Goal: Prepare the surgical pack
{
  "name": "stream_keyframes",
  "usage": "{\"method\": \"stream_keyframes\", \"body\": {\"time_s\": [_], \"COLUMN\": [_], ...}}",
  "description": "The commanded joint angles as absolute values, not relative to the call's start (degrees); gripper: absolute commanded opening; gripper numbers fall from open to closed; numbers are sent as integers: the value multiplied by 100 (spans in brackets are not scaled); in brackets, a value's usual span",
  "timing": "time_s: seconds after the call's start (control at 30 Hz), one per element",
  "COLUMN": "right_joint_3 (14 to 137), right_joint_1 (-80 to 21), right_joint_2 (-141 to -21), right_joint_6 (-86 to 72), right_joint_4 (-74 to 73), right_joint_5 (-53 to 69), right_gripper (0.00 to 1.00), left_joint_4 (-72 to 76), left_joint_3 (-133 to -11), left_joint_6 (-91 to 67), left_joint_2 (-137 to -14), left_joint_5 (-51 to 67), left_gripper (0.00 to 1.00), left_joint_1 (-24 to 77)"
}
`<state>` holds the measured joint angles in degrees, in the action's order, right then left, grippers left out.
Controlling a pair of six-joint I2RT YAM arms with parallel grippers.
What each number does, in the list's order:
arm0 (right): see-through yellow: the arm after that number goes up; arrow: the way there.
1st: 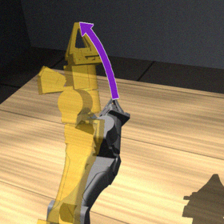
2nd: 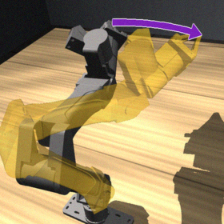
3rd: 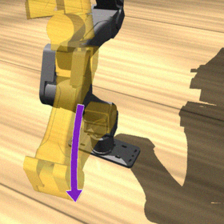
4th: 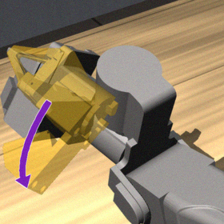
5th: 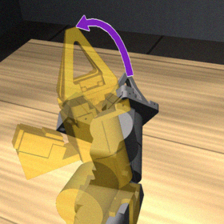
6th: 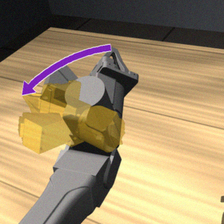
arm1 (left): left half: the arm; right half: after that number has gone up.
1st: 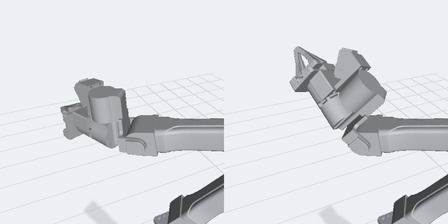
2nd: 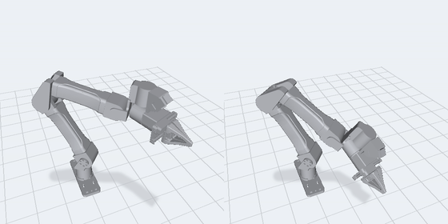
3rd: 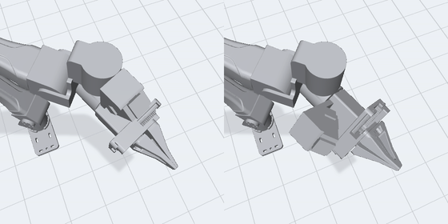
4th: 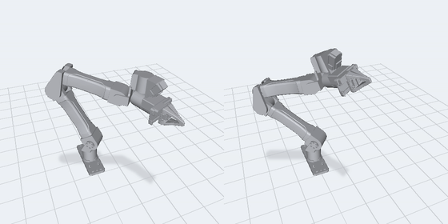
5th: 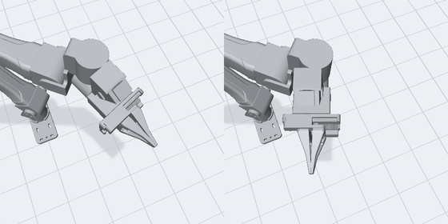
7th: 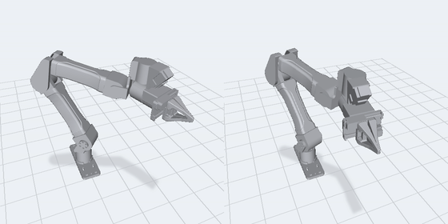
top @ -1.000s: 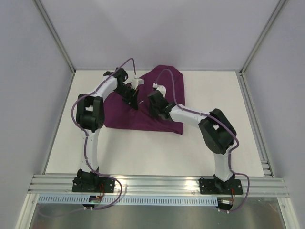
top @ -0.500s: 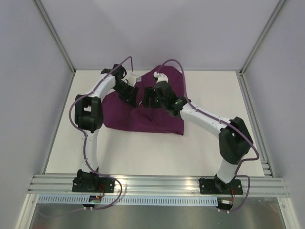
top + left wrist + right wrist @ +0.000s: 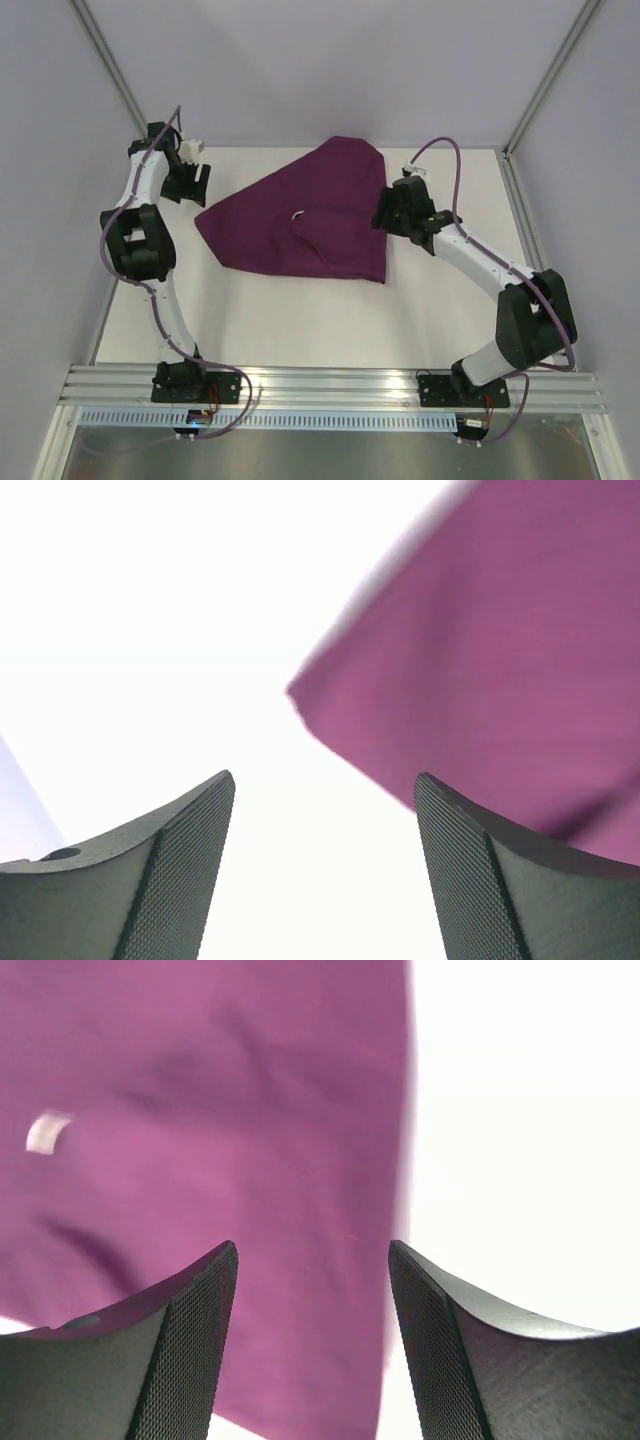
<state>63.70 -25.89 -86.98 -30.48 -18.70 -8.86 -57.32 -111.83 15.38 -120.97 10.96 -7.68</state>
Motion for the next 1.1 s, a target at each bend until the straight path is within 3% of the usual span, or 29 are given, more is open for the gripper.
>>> {"method": "stream_keyframes", "body": {"time_s": [0.0, 0.43, 0.5, 0.53, 0.6, 0.7, 0.77, 0.8, 1.07], "right_joint_3": [6109, 5766, 5713, 5678, 5651, 5651, 5678, 5669, 5678], "right_joint_1": [-2488, -2136, -2127, -2127, -2136, -2118, -2092, -2092, -2004], "right_joint_2": [-8552, -9096, -9123, -9140, -9158, -9246, -9307, -9308, -9509], "right_joint_6": [-3191, -3155, -3199, -3217, -3234, -3261, -3287, -3305, -3278], "right_joint_4": [-1898, -1661, -1617, -1591, -1565, -1547, -1538, -1521, -1424], "right_joint_5": [-782, -369, -369, -378, -378, -360, -334, -317, -123], "right_gripper": [64, 60, 60, 60, 60, 60, 59, 59, 60], "left_joint_4": [-5854, -6029, -6082, -6108, -6135, -6178, -6249, -6240, -6249], "left_joint_3": [-11215, -11469, -11593, -11628, -11707, -11812, -11900, -11909, -11602], "left_joint_6": [1511, 1486, 1494, 1459, 1459, 1468, 1450, 1441, 1432], "left_joint_2": [-12717, -13631, -13702, -13720, -13746, -13825, -13878, -13887, -12914], "left_joint_5": [212, 745, 1001, 1228, 1405, 1739, 1977, 2012, 2812], "left_gripper": [82, 68, 59, 50, 45, 29, 6, 0, 0], "left_joint_1": [-852, -896, -888, -888, -888, -888, -870, -861, -695]}}
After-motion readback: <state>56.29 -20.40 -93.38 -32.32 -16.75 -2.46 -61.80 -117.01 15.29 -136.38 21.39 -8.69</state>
